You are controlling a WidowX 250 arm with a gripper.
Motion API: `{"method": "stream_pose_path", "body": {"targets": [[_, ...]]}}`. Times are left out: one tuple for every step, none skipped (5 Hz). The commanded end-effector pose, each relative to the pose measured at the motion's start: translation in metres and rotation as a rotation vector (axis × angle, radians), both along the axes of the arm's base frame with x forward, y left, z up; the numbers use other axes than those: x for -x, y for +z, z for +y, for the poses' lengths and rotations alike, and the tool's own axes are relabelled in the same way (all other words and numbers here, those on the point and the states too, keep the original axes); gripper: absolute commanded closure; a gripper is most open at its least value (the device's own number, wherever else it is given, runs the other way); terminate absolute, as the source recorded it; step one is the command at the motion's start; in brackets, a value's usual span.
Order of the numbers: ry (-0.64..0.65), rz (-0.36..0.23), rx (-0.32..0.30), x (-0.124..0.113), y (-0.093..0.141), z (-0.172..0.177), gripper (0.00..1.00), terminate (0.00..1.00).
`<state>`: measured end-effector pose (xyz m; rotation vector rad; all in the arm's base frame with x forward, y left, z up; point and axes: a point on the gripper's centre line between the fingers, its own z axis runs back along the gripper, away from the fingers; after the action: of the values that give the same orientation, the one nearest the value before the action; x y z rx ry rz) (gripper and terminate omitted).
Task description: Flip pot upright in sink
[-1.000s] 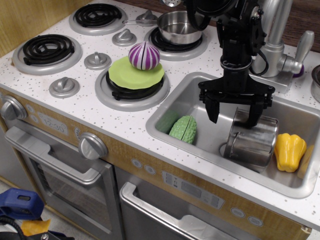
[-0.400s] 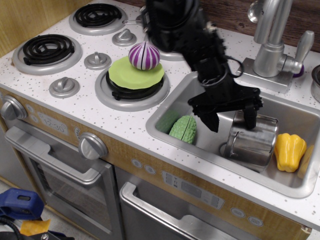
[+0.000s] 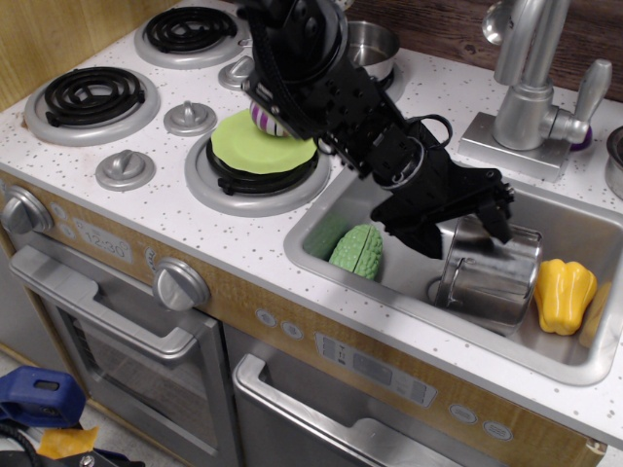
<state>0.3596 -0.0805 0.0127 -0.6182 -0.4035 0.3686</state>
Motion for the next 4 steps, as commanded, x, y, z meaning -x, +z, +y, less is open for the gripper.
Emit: {"method": "stream_pose_path", "body": {"targets": [[0.026,-0.1,0.089,-0.011,0.015,-0.004,0.0,0.0],[0.036,-0.106,0.098,-0.011,0.012,-0.007,0.0,0.0],[0.04,-0.113,0.109,-0.011,0.01,-0.008,0.0,0.0],[0.053,-0.084,0.168,-0.015,0.009,-0.016,0.0,0.0]]}}
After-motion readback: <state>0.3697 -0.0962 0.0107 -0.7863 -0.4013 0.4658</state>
